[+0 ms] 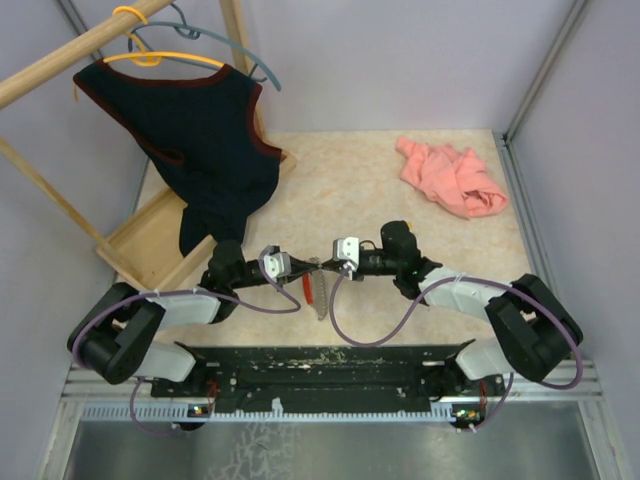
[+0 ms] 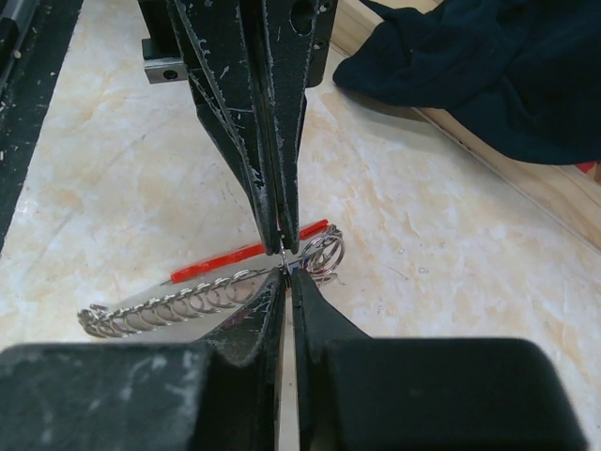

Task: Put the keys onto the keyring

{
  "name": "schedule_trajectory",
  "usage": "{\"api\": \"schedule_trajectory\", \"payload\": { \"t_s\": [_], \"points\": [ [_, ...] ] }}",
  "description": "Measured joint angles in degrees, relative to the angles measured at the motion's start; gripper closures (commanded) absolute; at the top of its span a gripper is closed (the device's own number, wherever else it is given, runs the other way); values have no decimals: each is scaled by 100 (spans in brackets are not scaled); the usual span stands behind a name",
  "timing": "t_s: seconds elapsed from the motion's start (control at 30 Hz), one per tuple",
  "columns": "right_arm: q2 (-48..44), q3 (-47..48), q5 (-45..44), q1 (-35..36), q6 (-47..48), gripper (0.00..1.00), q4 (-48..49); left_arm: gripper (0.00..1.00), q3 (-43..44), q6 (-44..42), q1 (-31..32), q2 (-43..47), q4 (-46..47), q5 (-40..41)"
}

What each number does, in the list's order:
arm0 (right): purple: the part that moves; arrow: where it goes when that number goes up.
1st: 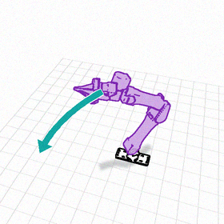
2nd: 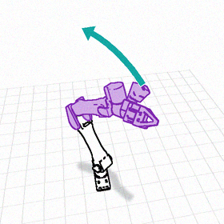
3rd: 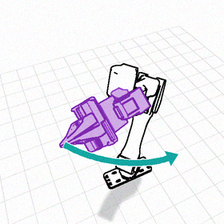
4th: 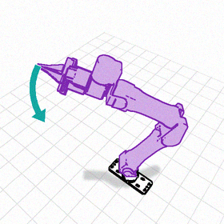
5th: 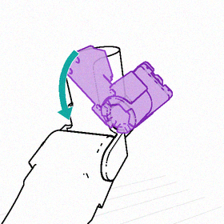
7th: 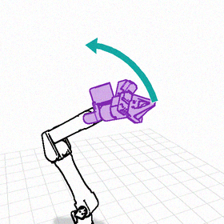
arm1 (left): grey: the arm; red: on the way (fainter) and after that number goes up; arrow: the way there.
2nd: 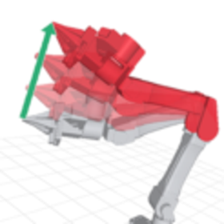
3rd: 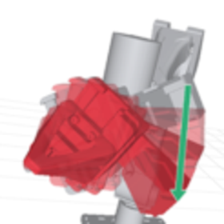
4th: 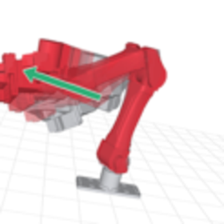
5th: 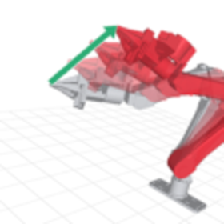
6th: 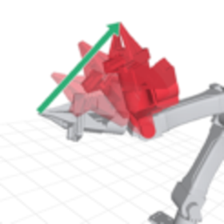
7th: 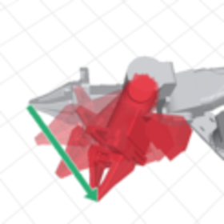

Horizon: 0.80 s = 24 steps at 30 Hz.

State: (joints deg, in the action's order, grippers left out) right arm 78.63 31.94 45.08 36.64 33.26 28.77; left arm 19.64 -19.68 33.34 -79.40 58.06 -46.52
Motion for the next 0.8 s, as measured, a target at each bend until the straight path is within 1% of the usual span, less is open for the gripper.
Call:
{"api": "schedule_trajectory", "payload": {
  "t_s": [0.03,0.07,0.13,0.23,0.3,0.63,0.8],
  "points": [
    [0,0,2,0,15,100,-7,100,0,-2,0,0,4,2],
    [0,0,2,0,17,100,-11,97,0,-2,0,0,7,2],
    [0,0,0,0,20,100,-22,89,0,-4,0,0,4,4],
    [-20,15,0,0,20,100,-105,80,0,2,0,-28,22,7],
    [-39,44,2,0,22,100,-205,77,0,2,0,-52,39,7],
    [-96,275,-7,61,114,100,-616,76,4,15,0,-120,61,44],
    [-96,415,-90,107,240,100,-920,80,4,15,0,-120,61,63]
  ]
}}
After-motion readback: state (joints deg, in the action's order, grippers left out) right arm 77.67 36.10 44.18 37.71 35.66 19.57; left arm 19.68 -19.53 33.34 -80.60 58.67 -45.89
